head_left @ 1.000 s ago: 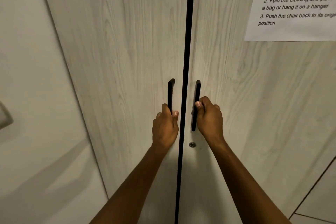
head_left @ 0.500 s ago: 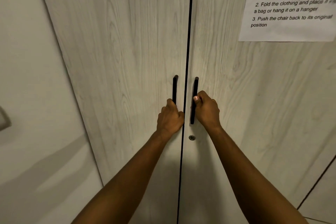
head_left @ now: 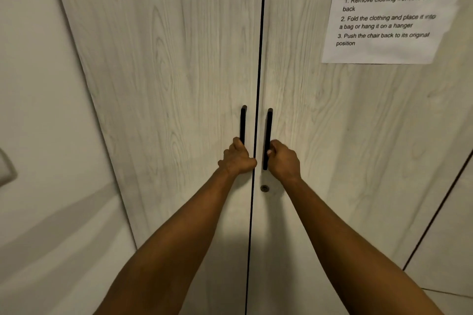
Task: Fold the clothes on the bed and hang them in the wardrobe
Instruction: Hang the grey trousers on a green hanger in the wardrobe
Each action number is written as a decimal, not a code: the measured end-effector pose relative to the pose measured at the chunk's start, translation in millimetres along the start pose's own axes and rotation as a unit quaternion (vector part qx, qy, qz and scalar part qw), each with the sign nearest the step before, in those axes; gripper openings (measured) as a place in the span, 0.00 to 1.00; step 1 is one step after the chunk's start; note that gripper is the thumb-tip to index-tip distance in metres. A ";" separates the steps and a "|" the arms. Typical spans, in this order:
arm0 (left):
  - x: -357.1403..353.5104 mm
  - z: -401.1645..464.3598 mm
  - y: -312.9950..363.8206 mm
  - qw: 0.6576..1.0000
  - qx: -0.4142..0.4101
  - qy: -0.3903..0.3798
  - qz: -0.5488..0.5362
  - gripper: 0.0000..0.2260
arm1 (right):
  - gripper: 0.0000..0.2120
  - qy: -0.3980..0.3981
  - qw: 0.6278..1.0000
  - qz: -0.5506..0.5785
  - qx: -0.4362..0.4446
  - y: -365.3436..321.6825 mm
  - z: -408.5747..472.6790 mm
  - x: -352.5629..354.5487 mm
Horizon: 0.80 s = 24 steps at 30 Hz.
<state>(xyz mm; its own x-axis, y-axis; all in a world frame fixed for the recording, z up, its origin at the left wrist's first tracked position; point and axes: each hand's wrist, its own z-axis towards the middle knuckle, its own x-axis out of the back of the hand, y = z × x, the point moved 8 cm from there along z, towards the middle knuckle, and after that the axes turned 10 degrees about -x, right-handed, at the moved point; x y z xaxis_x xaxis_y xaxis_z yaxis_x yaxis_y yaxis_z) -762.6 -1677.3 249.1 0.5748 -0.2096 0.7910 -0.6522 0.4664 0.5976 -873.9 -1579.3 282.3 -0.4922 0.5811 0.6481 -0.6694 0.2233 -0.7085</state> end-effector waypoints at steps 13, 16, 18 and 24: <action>-49.2 -148.7 -91.2 0.984 -0.083 0.006 0.160 0.36 | 0.30 -0.074 0.959 -0.261 0.083 49.9 -116.3 -68.2; -62.0 -192.9 -120.1 0.980 -0.072 -0.003 0.185 0.35 | 0.31 -0.122 0.939 -0.307 0.095 54.8 -157.3 -94.4; -70.4 -225.3 -135.6 0.982 -0.055 -0.013 0.181 0.33 | 0.31 -0.160 0.929 -0.317 0.104 58.4 -185.5 -111.2; -92.2 -344.6 -187.2 0.986 0.031 0.011 0.165 0.30 | 0.30 -0.257 0.895 -0.324 0.168 69.8 -269.5 -164.9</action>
<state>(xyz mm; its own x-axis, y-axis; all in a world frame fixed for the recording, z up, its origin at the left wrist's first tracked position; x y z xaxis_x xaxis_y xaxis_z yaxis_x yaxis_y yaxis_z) -523.2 -1449.2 18.9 0.3363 -0.0359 0.9411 -0.8341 0.4526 0.3153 -689.6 -1448.7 50.8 -0.0731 -0.0403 0.9965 -0.9940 0.0842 -0.0695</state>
